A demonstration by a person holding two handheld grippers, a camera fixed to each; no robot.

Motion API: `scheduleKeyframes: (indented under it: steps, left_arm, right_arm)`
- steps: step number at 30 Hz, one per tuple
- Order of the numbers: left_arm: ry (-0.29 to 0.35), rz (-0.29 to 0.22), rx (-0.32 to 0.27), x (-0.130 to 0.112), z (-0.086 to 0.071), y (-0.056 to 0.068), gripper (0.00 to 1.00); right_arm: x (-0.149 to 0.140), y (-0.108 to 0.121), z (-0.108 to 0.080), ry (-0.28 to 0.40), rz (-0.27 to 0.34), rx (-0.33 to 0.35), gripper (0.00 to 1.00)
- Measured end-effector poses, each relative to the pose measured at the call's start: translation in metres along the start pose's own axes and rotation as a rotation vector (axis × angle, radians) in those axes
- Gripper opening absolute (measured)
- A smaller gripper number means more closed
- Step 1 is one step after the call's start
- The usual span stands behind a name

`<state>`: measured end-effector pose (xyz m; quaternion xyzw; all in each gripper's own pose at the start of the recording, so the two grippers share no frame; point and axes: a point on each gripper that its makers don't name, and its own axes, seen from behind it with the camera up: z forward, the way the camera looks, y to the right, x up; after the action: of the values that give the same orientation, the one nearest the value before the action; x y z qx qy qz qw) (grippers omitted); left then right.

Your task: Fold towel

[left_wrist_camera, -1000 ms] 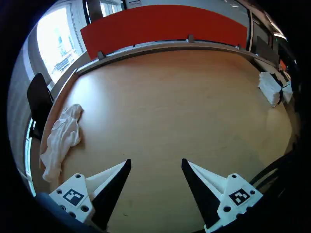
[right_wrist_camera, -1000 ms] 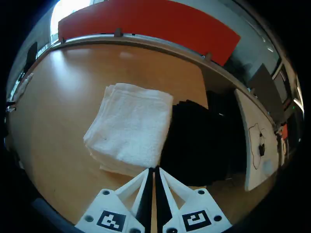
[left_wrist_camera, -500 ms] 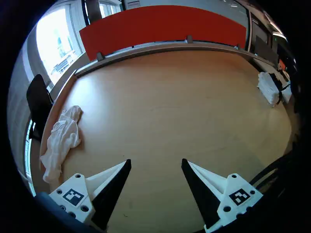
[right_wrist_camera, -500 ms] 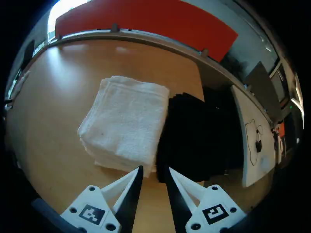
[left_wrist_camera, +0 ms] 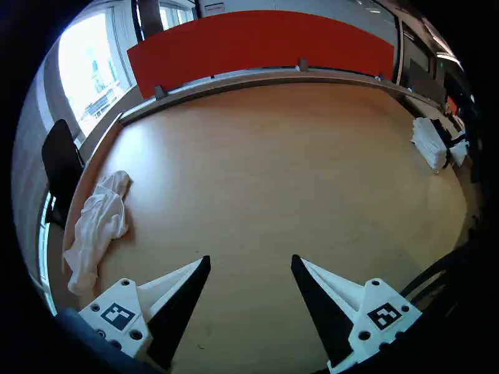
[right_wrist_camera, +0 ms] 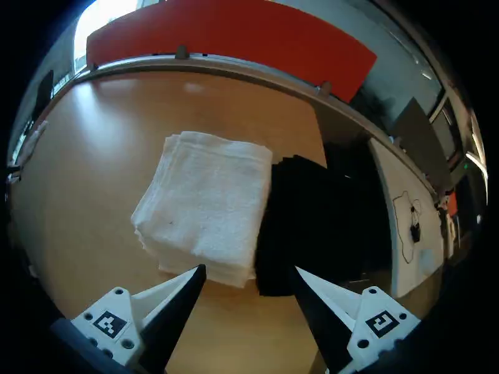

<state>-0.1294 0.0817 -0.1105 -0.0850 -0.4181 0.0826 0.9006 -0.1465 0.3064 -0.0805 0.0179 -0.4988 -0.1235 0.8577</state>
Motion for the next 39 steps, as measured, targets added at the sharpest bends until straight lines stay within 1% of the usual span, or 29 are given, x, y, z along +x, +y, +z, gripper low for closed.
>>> scheduleKeyframes:
  steps: [5, 9, 13, 17, 20, 26, 29, 35, 39]
  left_arm:
    - [0.002, -0.002, 0.002, -0.001, -0.001, -0.002, 0.96]
    - [0.006, -0.008, 0.003, 0.0, -0.003, -0.003, 0.96]
    - [0.011, -0.012, 0.005, 0.001, -0.003, -0.005, 0.96]
    - [0.016, -0.018, 0.005, 0.004, -0.004, -0.005, 0.96]
    - [0.02, -0.02, 0.005, 0.006, -0.004, -0.006, 0.96]
    - [0.025, -0.021, 0.011, 0.008, -0.005, -0.009, 0.96]
    - [0.026, -0.024, 0.012, 0.008, -0.006, -0.009, 0.96]
    - [0.03, -0.03, 0.015, 0.01, -0.006, -0.01, 0.96]
    - [0.036, -0.036, 0.017, 0.012, -0.006, -0.011, 0.96]
  right_arm:
    - [0.001, -0.002, -0.002, 0.005, 0.004, 0.001, 1.0]
    - [0.003, -0.005, -0.003, 0.017, 0.022, 0.001, 1.0]
    - [0.009, -0.008, -0.004, 0.052, 0.068, -0.006, 1.0]
    - [0.014, -0.013, -0.007, 0.097, 0.136, -0.008, 1.0]
    - [0.016, -0.013, -0.008, 0.124, 0.185, -0.023, 1.0]
    - [0.017, -0.016, -0.011, 0.158, 0.27, -0.047, 1.0]
    - [0.017, -0.018, -0.012, 0.165, 0.294, -0.053, 1.0]
    - [0.02, -0.019, -0.013, 0.178, 0.321, -0.081, 1.0]
    - [0.029, -0.018, -0.018, 0.219, 0.338, -0.106, 1.0]
